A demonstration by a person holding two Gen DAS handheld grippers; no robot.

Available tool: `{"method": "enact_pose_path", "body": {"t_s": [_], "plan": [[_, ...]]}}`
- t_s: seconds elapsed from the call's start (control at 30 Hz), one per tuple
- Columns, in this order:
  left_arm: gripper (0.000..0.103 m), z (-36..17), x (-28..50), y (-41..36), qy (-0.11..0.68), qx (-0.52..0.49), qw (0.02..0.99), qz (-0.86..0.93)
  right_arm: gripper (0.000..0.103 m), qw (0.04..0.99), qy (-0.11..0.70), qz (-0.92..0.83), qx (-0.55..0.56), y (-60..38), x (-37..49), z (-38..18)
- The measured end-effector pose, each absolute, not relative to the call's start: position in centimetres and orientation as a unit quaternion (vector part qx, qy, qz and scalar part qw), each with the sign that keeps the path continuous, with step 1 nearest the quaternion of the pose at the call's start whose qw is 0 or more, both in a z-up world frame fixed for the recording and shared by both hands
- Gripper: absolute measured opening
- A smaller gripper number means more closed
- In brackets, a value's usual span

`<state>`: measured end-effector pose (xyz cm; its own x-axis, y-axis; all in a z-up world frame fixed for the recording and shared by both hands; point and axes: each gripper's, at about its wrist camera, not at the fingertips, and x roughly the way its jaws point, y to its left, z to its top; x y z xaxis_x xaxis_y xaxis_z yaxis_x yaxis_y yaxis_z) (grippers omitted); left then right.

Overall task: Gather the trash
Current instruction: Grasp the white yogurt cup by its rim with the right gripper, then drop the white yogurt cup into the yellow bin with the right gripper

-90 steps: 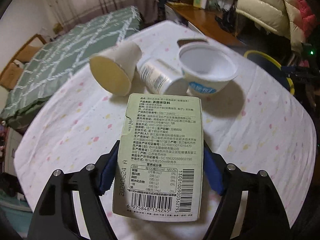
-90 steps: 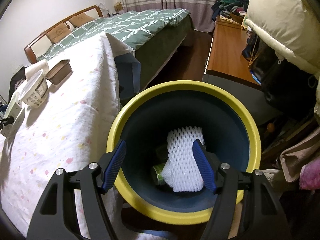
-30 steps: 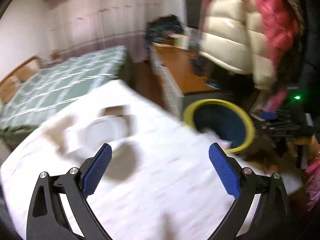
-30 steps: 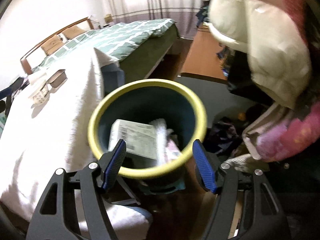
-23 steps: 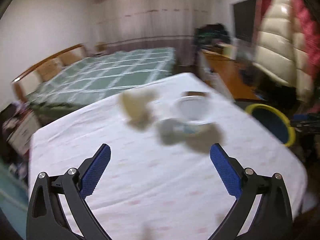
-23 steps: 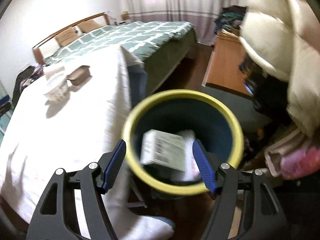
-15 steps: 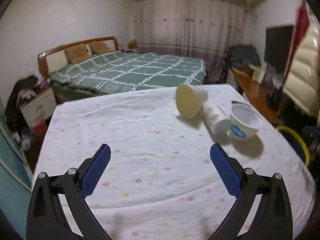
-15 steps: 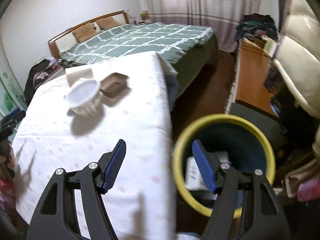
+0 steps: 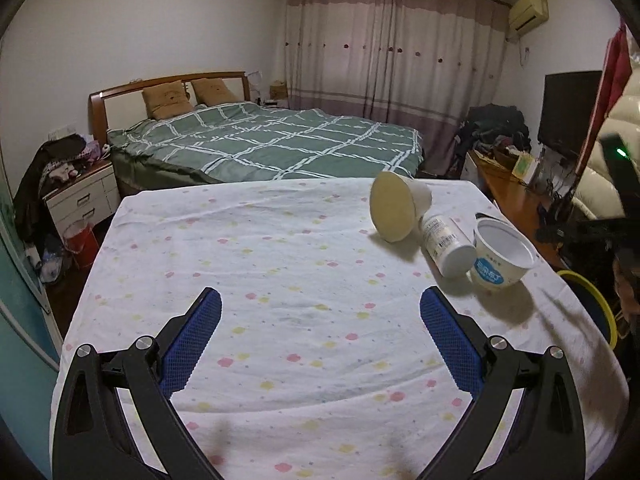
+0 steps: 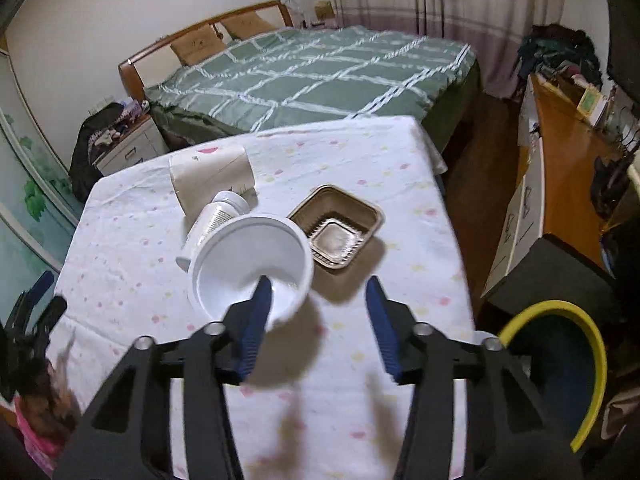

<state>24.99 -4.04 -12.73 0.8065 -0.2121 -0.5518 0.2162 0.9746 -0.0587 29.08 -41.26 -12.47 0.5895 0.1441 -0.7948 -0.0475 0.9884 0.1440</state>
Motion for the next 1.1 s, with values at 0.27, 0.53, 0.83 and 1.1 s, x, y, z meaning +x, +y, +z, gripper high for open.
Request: {"method": "enact_pose_path", "body": {"t_s": [0.27,0.53,0.83,1.1], "plan": [[0.098,-13.0,25.0,-5.0,0.295,0.011,0.947,-0.124,0.025,0.872,0.484,0.040,0.063,-40.1,31.7,-14.5],[0.098,-13.0,24.7,-5.4,0.295,0.018,0.947,-0.130,0.008,0.865,0.493,0.047,0.080,-39.6,32.2,-15.4],[0.098,-13.2,24.6,-5.8,0.297,0.022,0.946,-0.132,0.006,0.870,0.476,0.055,0.117,-41.5,30.2,-15.1],[0.098,-13.2,24.6,-5.8,0.297,0.022,0.946,-0.131,0.006,0.885,0.442,0.048,0.140,-44.9,25.8,-13.2]]}}
